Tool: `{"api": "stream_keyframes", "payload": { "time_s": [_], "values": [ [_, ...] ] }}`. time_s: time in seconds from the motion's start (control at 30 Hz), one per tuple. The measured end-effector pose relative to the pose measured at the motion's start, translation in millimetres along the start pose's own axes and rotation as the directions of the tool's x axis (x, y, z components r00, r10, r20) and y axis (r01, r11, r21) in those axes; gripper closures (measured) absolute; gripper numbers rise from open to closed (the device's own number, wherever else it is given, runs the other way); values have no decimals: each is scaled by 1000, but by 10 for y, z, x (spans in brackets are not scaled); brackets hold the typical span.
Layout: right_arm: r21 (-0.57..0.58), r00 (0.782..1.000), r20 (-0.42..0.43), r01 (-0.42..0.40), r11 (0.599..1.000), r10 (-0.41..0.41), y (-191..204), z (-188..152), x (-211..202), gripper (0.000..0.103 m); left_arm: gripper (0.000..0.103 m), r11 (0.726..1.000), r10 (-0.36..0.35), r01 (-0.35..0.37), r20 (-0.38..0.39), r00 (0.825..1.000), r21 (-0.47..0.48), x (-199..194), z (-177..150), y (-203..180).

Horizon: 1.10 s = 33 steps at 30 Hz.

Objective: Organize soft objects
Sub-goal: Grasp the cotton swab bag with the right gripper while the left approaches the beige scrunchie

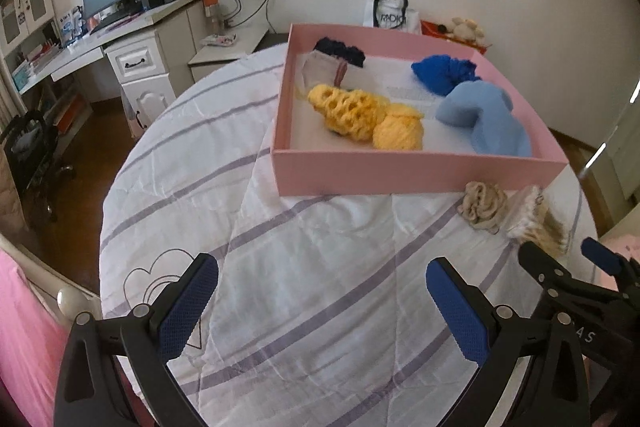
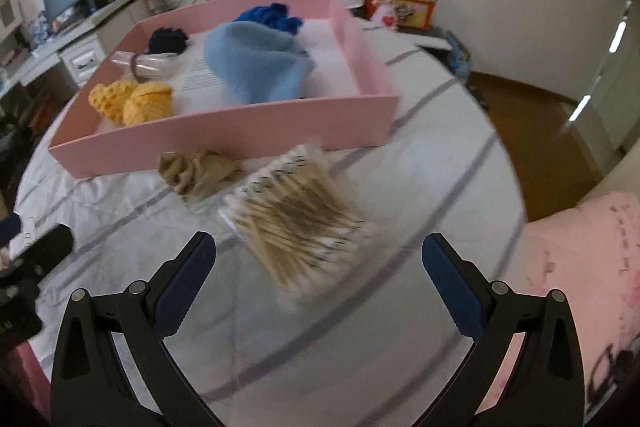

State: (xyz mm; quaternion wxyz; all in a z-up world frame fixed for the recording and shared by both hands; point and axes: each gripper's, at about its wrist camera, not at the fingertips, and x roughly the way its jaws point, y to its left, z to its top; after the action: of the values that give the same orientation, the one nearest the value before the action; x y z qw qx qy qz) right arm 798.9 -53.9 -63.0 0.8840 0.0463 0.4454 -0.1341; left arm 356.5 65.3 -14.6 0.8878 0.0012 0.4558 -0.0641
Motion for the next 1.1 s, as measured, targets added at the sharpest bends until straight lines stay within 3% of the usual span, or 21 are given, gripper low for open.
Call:
{"api": "stream_keyframes", "payload": {
  "time_s": [0.23, 0.27, 0.33, 0.53, 0.77, 0.93, 1.1],
  "values": [
    [-24, 1000, -30, -7, 1000, 6, 104, 22, 156, 3, 0, 1000, 10, -10, -10, 1000, 2, 128, -85, 16],
    [-26, 1000, -30, 1, 1000, -2, 116, 33, 173, 7, 0, 1000, 11, -11, -11, 1000, 2, 139, -88, 13],
    [-18, 999, -16, 33, 999, -34, 98, 26, 177, 26, 0, 1000, 10, -10, -14, 1000, 6, 150, -98, 1],
    [24, 1000, -1, -3, 1000, 3, -84, 10, 110, 47, 0, 1000, 0, 0, -24, 1000, 29, 168, -98, -120],
    [80, 999, 8, 32, 996, -33, -371, -43, 45, 49, 0, 995, -74, 76, -25, 997, 71, 172, -60, -458],
    [118, 997, 10, 72, 990, -74, -592, -67, 50, 49, 0, 990, -114, 119, -72, 991, 72, 310, -4, -687],
    [137, 999, 19, 31, 990, -34, -751, -85, 48, 49, 0, 990, -130, 135, -111, 985, 36, 498, 82, -818]
  ]
}}
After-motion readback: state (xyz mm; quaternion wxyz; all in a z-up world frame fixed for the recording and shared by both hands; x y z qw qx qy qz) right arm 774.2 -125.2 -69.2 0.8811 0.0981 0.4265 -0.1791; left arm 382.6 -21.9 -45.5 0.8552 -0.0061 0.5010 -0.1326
